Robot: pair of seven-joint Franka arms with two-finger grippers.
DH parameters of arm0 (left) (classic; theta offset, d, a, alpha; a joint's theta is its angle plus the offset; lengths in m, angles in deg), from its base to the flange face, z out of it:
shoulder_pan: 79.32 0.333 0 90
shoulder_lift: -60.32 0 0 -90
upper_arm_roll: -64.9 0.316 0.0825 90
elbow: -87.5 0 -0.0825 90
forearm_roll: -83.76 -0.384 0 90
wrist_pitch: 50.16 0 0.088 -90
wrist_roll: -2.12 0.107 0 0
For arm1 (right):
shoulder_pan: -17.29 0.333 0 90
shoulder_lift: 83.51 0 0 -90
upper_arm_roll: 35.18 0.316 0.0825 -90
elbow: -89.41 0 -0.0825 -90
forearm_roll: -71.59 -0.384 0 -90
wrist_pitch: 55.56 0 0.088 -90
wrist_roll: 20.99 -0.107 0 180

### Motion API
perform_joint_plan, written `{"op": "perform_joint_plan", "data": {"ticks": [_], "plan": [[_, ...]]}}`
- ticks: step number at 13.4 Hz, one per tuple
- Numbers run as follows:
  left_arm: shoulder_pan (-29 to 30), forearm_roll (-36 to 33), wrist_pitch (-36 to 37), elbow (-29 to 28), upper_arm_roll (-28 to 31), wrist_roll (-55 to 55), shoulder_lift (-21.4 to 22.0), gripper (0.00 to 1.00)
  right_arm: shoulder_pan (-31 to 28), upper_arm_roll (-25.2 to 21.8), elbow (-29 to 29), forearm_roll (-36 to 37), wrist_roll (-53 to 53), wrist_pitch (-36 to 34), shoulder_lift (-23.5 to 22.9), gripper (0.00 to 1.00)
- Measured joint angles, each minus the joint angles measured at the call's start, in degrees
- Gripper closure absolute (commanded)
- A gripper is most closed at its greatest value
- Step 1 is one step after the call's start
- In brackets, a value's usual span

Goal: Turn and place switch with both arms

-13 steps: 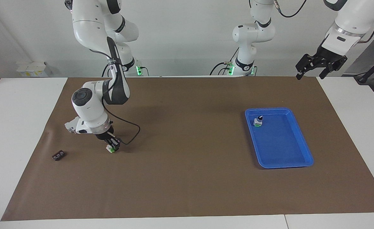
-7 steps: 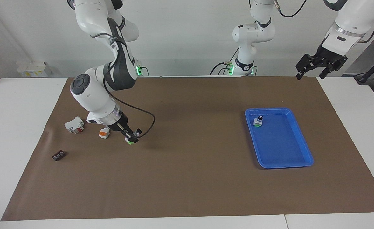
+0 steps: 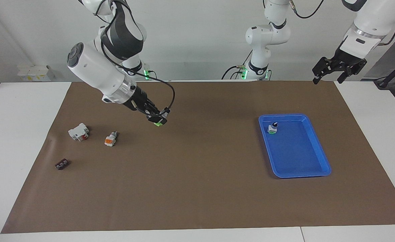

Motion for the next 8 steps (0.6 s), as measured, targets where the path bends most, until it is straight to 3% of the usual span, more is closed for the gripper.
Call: {"op": "perform_joint_plan", "data": {"ticks": [3, 8], "plan": [[0.00, 0.00, 0.00, 0.00, 0.00, 0.00, 0.00, 0.00, 0.01, 1.44, 0.03, -6.07, -4.23, -2.32, 2.67, 1.00], [0.00, 0.00, 0.00, 0.00, 0.00, 0.00, 0.00, 0.00, 0.08, 4.40, 0.39, -16.16, -8.49, -2.26, 2.65, 1.00]]}}
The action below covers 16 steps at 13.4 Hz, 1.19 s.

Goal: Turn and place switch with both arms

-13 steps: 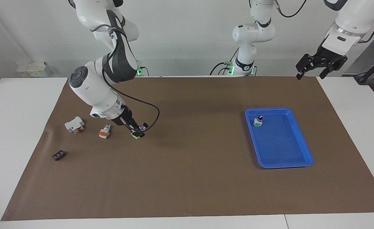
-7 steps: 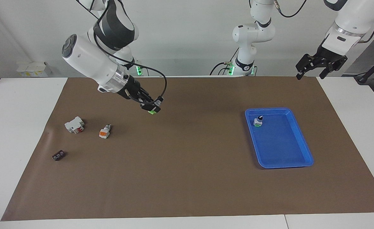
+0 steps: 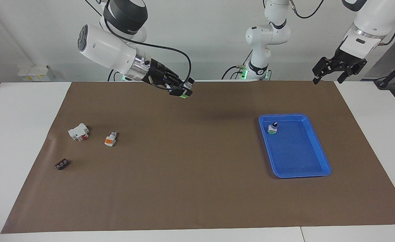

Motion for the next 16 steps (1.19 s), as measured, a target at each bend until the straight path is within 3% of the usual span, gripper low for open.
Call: {"op": "perform_joint_plan", "data": {"ticks": [3, 11, 14, 16], "plan": [[0.00, 0.00, 0.00, 0.00, 0.00, 0.00, 0.00, 0.00, 1.59, 0.13, 0.41, -4.91, -0.77, 1.14, 0.00, 1.00], [-0.28, 0.01, 1.12, -0.06, -1.04, -0.01, 0.11, 0.00, 9.68, 0.30, 2.94, -9.18, -5.38, 12.68, -0.20, 1.00], [-3.01, 0.55, 1.70, -0.07, -2.66, -1.20, 0.90, 0.00, 10.99, 0.31, 3.03, -9.66, -8.99, 15.39, -0.27, 1.00], [-6.36, 3.56, 1.70, -0.07, -3.32, -8.25, 1.22, 0.00, 13.31, 0.34, 3.04, -9.64, -12.82, 18.48, -0.74, 1.00]]}}
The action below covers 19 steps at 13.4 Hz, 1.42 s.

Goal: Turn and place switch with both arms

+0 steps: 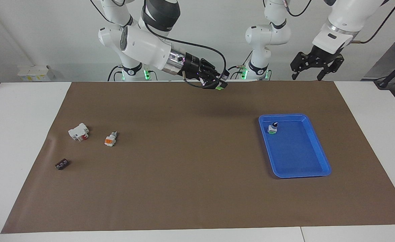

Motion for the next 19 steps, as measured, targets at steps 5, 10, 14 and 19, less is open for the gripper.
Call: {"op": "perform_joint_plan", "data": {"ticks": [5, 10, 14, 19], "plan": [[-1.31, 17.34, -3.10, -0.01, 0.18, -23.68, 0.01, 0.00, 3.99, 0.02, 0.02, 1.70, -0.73, 4.22, -1.54, 1.00], [-4.16, 19.98, -5.97, -0.74, -0.81, -43.17, 0.02, 0.19, 4.84, -0.05, 0.01, 2.79, -0.73, 5.67, -2.29, 1.00], [-4.93, 24.67, -10.24, -6.10, -0.91, -45.32, 1.66, 0.30, 4.84, -0.05, 0.00, 3.39, -0.73, 5.67, -2.29, 1.00], [-6.49, 27.67, -14.13, -10.12, -1.28, -46.35, 3.73, 0.63, 4.84, -0.05, 0.00, 3.48, -0.73, 5.67, -2.29, 1.00]]}}
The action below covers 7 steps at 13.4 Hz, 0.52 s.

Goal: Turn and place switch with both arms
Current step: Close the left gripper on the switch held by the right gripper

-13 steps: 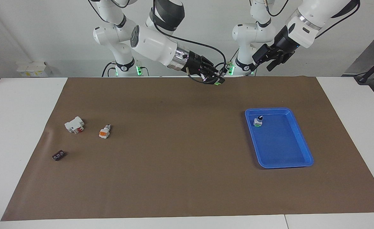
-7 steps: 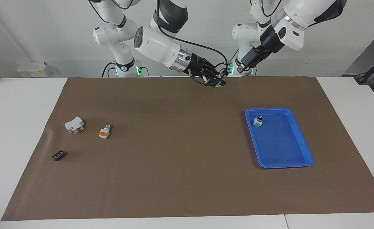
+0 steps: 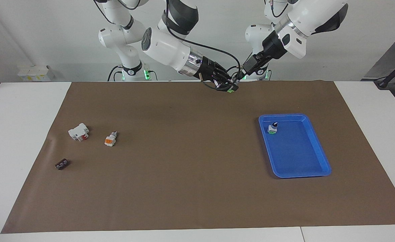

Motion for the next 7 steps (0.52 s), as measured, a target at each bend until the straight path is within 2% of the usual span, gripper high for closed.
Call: {"op": "perform_joint_plan", "data": {"ticks": [1, 7], "plan": [[0.00, 0.32, -0.01, -0.22, -0.01, -0.08, 0.17, 0.67, 0.00, 0.00, 0.00, 0.00, 0.00, 0.00, 0.00, 1.00], [-0.17, 0.77, -3.57, -3.51, -0.62, -0.11, 1.26, 0.68, 0.00, 0.00, 0.00, 0.01, 0.00, 0.00, 0.00, 1.00]]}}
